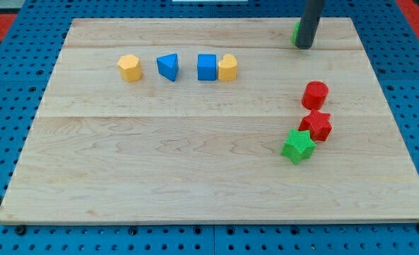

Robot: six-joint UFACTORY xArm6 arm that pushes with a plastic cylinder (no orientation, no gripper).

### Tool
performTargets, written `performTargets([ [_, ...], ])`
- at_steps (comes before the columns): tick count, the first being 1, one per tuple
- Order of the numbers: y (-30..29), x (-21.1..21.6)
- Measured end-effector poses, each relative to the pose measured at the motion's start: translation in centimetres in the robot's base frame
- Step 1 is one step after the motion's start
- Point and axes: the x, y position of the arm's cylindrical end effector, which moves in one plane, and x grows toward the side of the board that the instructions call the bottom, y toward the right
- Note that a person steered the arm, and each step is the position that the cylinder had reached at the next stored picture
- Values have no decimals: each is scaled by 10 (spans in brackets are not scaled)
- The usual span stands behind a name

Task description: Push the red circle into the green circle

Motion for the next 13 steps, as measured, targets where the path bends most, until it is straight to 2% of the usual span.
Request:
performTargets([
  [1, 0, -14],
  [2, 0, -8],
  [3, 0, 43],
  [5, -36, 78],
  [7, -88, 144],
  [8, -90, 164],
  [10, -51, 187],
  [13, -32, 168],
])
